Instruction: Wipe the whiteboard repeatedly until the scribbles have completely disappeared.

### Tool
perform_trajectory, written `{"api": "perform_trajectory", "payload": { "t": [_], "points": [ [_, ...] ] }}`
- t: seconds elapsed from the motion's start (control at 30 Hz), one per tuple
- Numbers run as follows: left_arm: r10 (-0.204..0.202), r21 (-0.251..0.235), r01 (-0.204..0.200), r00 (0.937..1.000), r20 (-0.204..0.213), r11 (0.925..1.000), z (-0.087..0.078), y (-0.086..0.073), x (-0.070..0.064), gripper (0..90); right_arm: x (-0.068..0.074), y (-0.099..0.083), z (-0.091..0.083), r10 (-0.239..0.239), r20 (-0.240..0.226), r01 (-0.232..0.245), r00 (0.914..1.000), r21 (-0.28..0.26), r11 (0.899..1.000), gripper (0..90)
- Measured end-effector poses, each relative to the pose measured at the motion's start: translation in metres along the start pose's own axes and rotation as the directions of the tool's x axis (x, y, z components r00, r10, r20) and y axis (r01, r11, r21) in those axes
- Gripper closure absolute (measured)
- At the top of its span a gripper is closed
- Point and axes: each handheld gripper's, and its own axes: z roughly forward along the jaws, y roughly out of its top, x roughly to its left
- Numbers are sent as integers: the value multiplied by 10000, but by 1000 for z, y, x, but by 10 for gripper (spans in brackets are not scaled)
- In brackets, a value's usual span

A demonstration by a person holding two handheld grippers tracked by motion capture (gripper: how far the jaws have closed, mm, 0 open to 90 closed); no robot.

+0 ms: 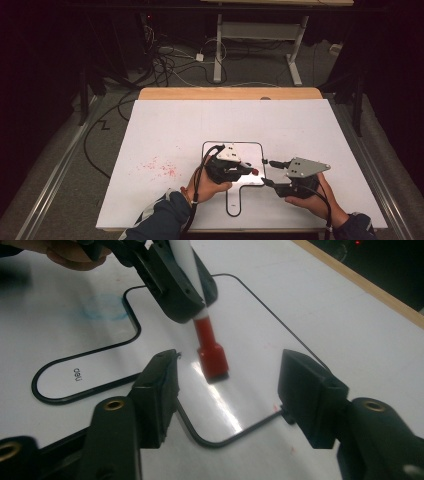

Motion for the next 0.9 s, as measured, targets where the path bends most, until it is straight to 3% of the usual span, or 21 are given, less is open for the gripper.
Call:
{"api": "perform_trajectory", "payload": {
  "t": [0.23,0.53,0.7,0.8,0.9],
  "points": [
    [95,-7,-94,9994,331,10000,1,5,-9,781,10,9,15,-573,-541,589,9969,289,9978,494],
    [195,-69,-191,9976,670,9998,1,7,-14,781,15,10,20,-964,-396,985,9946,549,9936,725],
    [276,-108,-269,9973,686,9996,2,8,-15,775,18,10,20,-1156,-462,1183,9922,607,9911,756],
    [327,-428,-295,9967,747,9986,0,8,-16,658,18,9,20,-1065,-339,1084,9937,605,9923,757],
    [479,-1001,-434,9980,424,9940,-11,7,-18,627,16,8,19,-832,-176,843,9964,703,9940,757]
  ]
}}
